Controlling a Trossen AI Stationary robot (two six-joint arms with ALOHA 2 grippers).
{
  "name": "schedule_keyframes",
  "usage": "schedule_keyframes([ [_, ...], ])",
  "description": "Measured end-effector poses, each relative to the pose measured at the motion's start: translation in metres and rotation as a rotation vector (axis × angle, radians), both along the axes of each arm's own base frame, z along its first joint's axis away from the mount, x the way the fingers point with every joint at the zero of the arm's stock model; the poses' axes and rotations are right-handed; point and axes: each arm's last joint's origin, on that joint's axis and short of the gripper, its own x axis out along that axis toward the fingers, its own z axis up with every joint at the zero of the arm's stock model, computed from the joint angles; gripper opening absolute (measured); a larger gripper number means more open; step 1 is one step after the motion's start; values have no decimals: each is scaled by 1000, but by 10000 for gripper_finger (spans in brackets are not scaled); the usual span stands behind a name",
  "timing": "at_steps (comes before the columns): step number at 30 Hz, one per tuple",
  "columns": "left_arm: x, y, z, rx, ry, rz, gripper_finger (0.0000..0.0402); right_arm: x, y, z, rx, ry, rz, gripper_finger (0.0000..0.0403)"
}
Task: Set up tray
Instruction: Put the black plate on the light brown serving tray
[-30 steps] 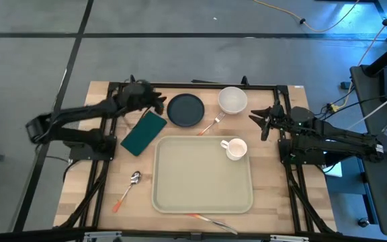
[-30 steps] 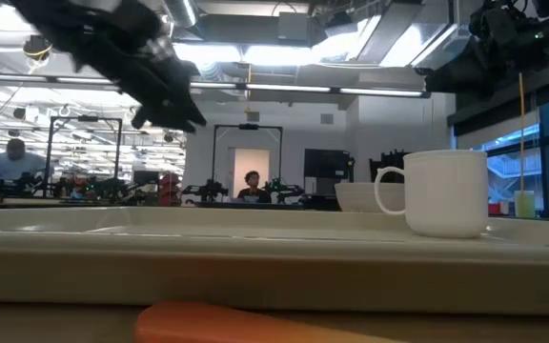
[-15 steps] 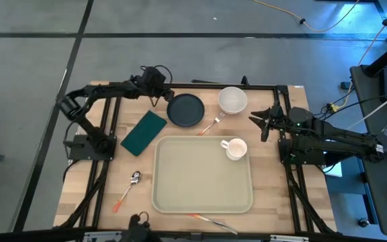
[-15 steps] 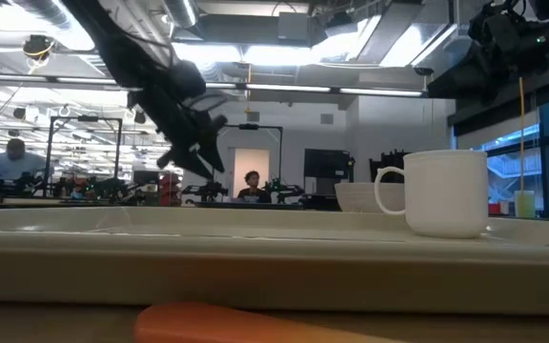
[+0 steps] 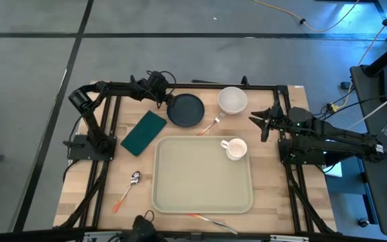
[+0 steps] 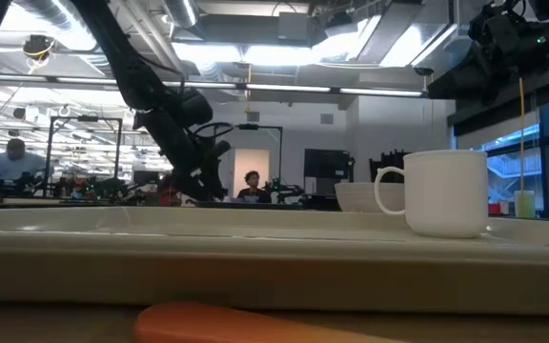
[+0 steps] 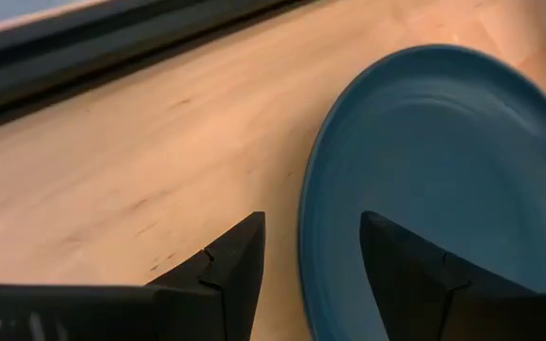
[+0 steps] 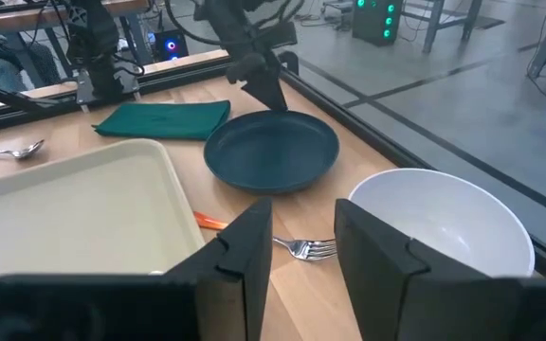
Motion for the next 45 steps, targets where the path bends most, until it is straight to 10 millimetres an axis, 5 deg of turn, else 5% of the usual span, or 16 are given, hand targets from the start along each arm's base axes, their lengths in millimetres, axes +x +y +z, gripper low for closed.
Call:
schedule_keyframes([
  [9,1,0,-7,-32,1,-18,145,0,0,0,-3,2,1,120],
  [20,1,0,-5,-9,-2,-100,9,-2,0,-5,13,55,0,120],
  [28,18,1,58,75,-240,-255,5,-2,0,-5,15,54,-1,120],
  [36,76,-68,103,137,-329,-579,4,-2,0,-5,13,52,0,120],
  [45,122,-166,106,139,-196,-746,4,-2,0,-5,12,49,-1,120],
])
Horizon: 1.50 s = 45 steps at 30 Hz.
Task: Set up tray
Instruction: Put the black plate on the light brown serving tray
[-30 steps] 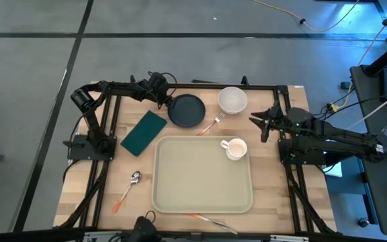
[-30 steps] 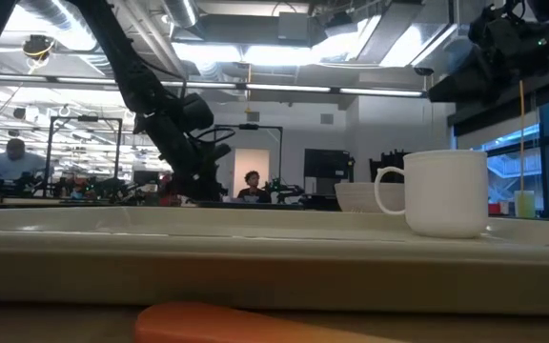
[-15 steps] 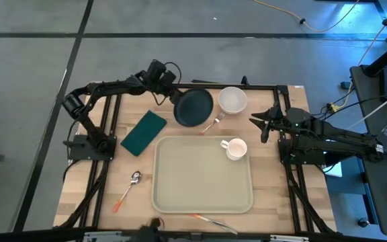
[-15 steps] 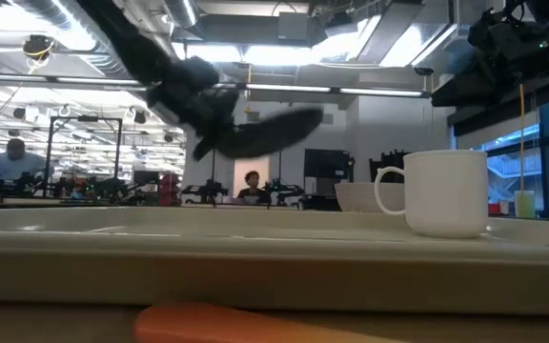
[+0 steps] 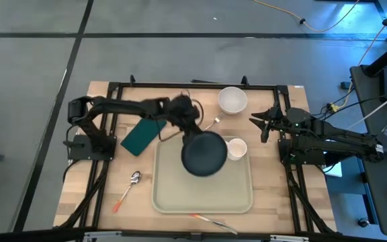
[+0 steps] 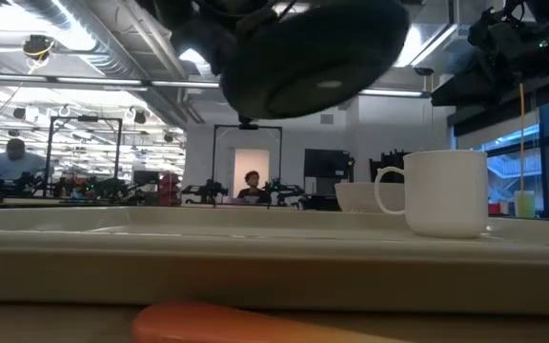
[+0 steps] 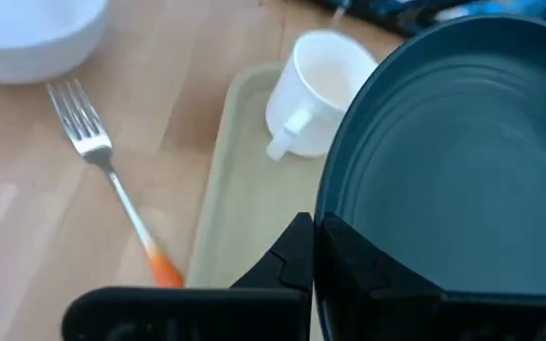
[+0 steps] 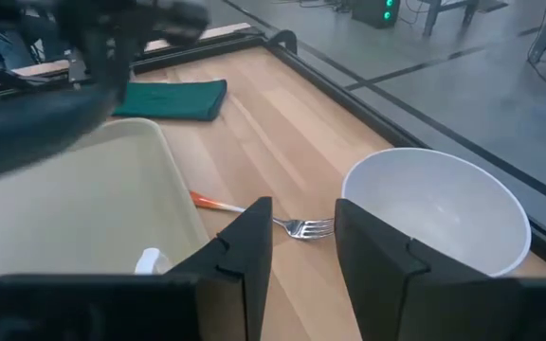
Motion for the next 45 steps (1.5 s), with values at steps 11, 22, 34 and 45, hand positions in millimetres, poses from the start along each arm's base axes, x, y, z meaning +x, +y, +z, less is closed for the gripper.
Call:
schedule_keyframes([
  [11,39,-46,-53,-100,83,54,4,0,0,0,2,1,-1,120],
  [22,60,-69,-103,-196,103,59,6,-2,1,-6,18,58,-1,120],
  [34,61,-78,-107,-110,100,104,7,-2,1,-6,18,59,-1,120],
  [45,61,-77,-108,-99,98,105,31,-2,0,-6,17,58,-1,120],
])
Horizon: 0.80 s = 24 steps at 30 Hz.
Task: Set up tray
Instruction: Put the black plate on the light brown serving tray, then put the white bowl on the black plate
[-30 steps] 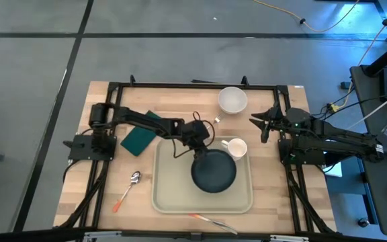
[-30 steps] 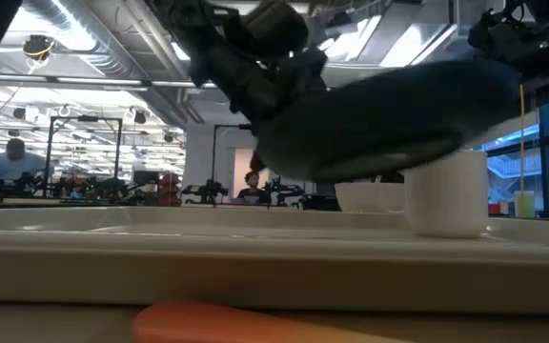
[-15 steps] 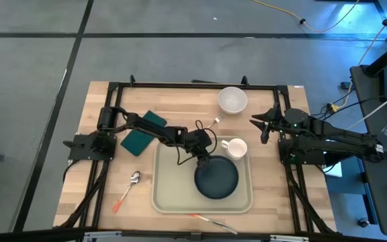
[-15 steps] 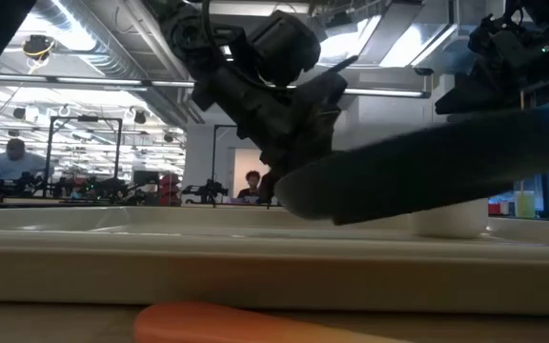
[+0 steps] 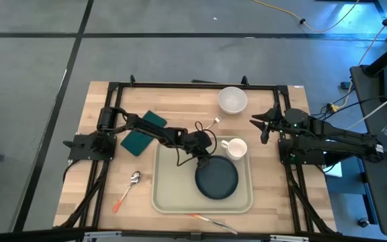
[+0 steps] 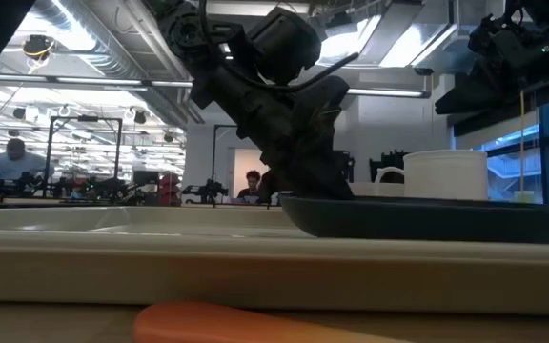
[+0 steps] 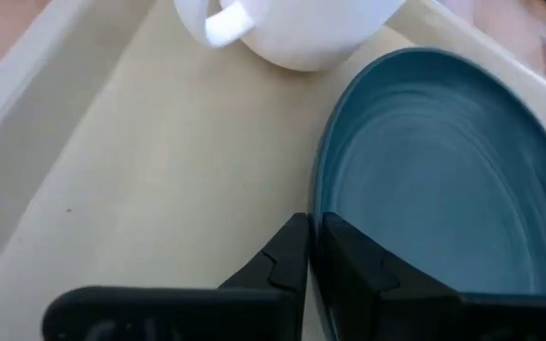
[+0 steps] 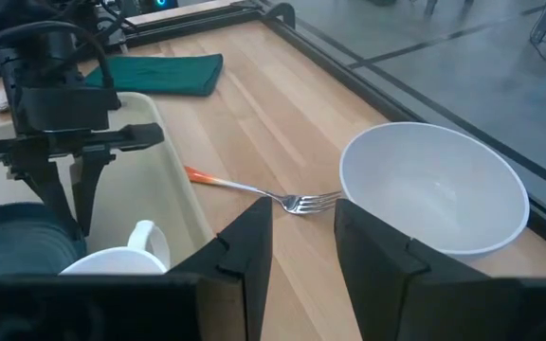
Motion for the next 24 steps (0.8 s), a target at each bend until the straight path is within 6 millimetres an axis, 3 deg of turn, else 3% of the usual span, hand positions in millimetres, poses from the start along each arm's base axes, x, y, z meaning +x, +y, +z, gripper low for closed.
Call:
schedule_keyframes([
  [9,0,0,1,-25,-9,-38,47,0,0,0,0,-1,0,120],
  [15,0,10,7,7,-30,-41,71,0,0,0,20,-10,-3,120],
  [24,-12,32,74,263,-234,-113,86,0,0,0,24,-12,-2,120],
])
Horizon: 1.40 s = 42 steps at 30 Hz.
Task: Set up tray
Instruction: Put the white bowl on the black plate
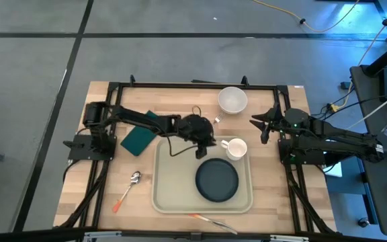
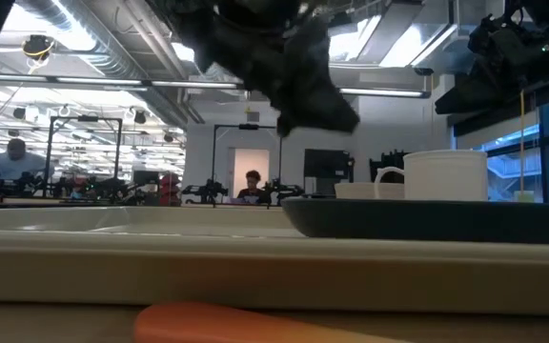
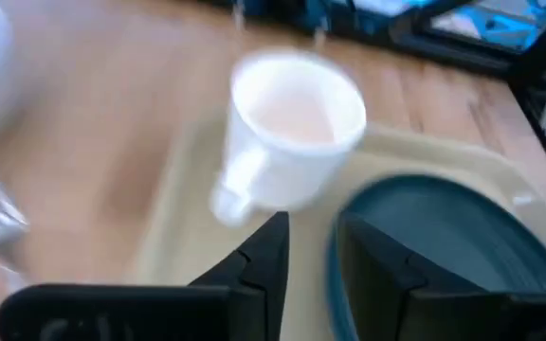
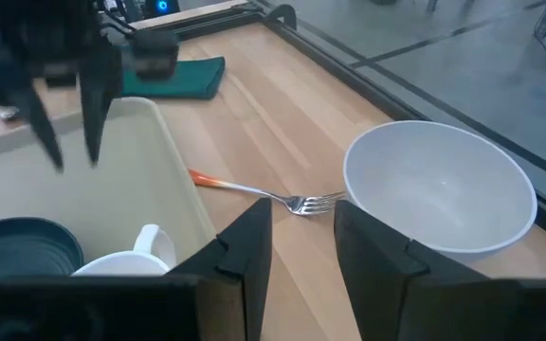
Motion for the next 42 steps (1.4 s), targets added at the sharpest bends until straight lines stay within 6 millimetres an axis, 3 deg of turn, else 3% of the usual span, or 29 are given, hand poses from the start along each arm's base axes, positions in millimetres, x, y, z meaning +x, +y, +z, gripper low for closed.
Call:
schedule_keyframes([
  [4,-8,8,23,87,-57,28,86,0,0,0,0,0,1,125],
  [8,-12,14,32,140,-76,42,86,0,0,0,-1,-4,0,155],
  [14,-16,21,30,146,-30,58,86,1,-1,3,-9,-39,-40,227],
  [20,-19,24,24,171,37,100,86,-1,-4,4,-41,-34,-144,265],
  [29,-20,24,22,179,68,112,86,0,-3,4,-37,-35,-121,265],
  [34,-21,25,21,195,86,138,86,1,-1,3,-19,-34,-17,256],
  [42,-21,26,21,204,88,152,86,1,-1,3,-18,-34,-15,233],
])
